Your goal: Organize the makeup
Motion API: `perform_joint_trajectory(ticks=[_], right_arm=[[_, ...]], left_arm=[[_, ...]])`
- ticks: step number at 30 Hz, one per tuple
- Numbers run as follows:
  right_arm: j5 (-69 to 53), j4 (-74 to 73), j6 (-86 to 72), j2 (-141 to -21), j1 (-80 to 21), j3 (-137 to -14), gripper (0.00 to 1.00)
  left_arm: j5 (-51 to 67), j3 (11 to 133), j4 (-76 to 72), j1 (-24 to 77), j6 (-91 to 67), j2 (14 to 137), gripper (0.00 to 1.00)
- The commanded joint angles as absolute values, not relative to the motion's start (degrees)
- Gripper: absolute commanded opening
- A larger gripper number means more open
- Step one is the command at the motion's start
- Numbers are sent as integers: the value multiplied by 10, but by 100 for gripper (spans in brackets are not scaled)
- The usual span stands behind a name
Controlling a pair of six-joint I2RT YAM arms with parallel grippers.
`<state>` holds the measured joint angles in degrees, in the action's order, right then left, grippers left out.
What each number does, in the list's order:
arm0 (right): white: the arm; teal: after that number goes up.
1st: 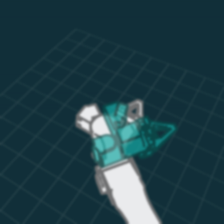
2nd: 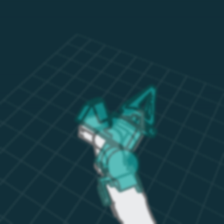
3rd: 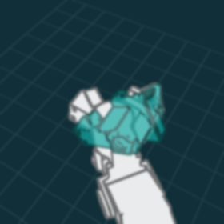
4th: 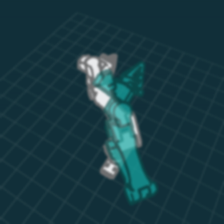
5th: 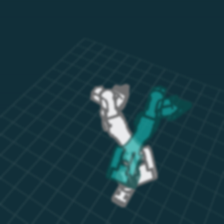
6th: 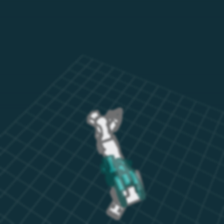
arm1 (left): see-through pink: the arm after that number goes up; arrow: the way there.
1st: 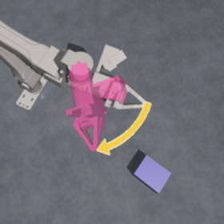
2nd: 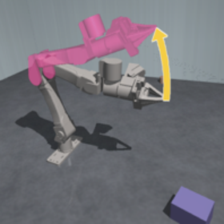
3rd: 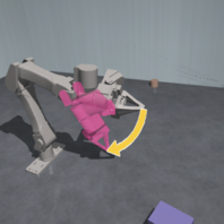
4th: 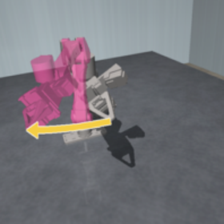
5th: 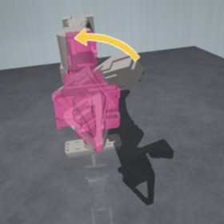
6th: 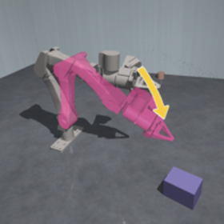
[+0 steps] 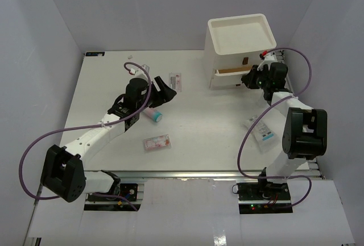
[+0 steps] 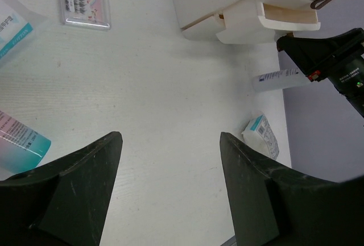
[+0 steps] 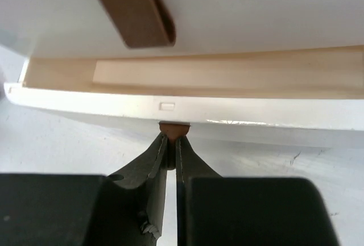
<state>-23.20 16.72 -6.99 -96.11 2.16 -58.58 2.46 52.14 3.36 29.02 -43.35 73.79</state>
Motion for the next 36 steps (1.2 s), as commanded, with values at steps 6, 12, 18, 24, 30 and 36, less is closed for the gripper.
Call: perform_joint_trajectory(ticks=[6,12,18,24,30,36], right_arm=[[-287,133,-4,-810,16,-470,8],[-301,89,38,-795,16,-479,36],[-403,-23,159,-768,17,-534,75],[-569,-202,334,-726,18,-578,80],[-587,-307,432,-667,22,-574,81],[-549,-314,402,-643,37,-588,85]], left_arm=[[57,511,19,288,-415,754,81],[76,510,20,288,-395,773,81],[80,551,55,288,-354,819,84],[46,663,116,284,-298,917,86],[3,832,177,277,-252,1068,86],[-69,980,233,277,-213,1171,91]])
